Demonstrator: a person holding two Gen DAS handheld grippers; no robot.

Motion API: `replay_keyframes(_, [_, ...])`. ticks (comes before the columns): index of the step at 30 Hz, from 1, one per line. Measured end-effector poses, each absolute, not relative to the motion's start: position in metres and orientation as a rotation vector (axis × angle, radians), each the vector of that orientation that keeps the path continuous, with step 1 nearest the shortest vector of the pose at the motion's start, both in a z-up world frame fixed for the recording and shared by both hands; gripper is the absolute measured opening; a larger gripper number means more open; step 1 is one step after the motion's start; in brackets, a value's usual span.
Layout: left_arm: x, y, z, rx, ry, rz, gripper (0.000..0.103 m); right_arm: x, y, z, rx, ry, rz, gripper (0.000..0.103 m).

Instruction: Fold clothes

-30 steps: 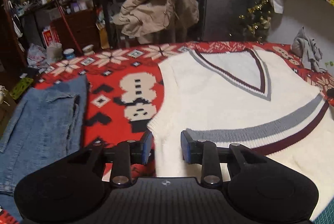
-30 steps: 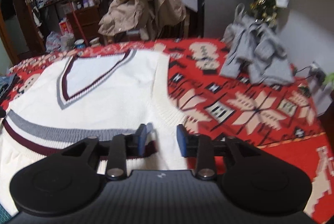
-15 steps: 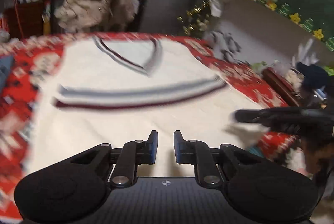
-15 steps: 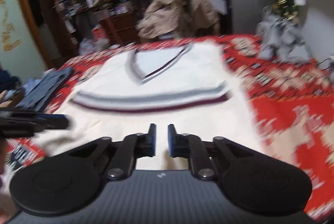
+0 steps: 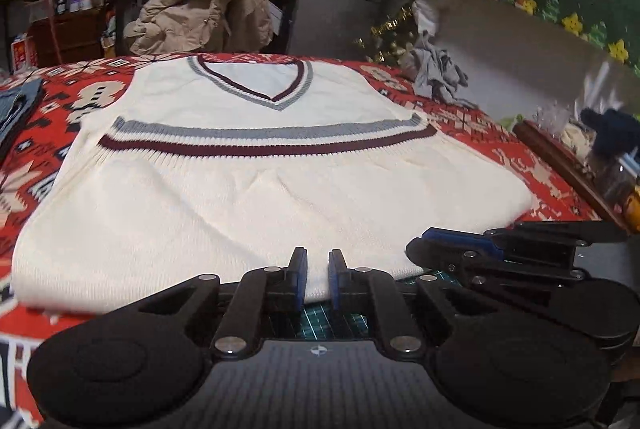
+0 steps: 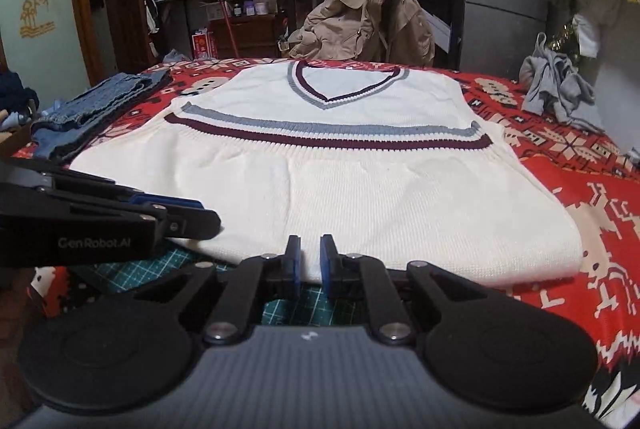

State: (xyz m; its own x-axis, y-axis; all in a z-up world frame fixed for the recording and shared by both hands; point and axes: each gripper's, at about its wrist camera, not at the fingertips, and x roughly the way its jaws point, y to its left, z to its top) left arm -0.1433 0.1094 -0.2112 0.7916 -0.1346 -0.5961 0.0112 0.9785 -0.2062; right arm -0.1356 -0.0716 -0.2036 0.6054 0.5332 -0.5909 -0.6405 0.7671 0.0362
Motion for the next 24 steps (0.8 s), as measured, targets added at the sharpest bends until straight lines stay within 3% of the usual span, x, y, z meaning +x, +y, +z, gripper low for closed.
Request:
replay_keyframes(8, [-0.15, 0.103, -0.215, -0.161, 0.619, -0.077, 0.014, -0.128, -0.078, -0.206, -0.142, 0.608, 0.687, 0.013])
replay_keyframes(13, [-0.151, 0.097, -0.216, -0.131, 0.612, -0.085, 0.02, -0.133, -0.071, -0.208, -0.191, 0.584, 0.694, 0.026])
replay_keyframes(20, [-0.152, 0.092, -0.217, -0.116, 0.608, -0.099, 0.029, -0.132, -0.073, -0.206, -0.175, 0.58, 0.689, 0.026])
replay_keyframes(24, [-0.152, 0.093, -0.217, -0.116, 0.607, -0.102, 0.03, -0.127, -0.08, -0.199, -0.153, 0.544, 0.635, 0.026])
